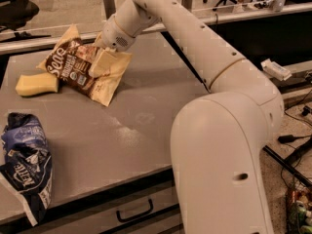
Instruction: Pick brown chip bag
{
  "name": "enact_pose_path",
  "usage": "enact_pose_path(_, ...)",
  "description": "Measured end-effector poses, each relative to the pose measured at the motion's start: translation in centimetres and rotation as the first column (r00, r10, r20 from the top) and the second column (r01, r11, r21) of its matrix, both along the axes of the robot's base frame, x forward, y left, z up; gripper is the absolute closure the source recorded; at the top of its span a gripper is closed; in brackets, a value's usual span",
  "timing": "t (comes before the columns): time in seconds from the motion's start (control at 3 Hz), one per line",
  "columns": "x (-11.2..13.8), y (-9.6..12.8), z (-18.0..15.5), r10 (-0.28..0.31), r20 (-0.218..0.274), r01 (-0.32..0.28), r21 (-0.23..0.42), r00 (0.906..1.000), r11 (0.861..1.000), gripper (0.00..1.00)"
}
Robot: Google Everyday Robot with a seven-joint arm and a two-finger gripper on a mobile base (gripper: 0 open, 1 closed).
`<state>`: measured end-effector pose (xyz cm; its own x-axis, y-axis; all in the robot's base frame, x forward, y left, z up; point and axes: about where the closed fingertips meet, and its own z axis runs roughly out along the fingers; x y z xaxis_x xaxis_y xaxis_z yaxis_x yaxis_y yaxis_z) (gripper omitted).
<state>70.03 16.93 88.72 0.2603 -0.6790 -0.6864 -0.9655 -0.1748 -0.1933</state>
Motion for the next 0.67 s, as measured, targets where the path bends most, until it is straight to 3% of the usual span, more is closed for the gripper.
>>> enact_pose_path(0.33,0.03,1.71,-0.56,0.030,-0.023,-0.030,0.023,0.9993,0.999,0.64)
enact_pose_path(0.67,0.38,2.05,0.11,0.038,-0.056,-0.032,0.106,0.9977,0.994,0.87)
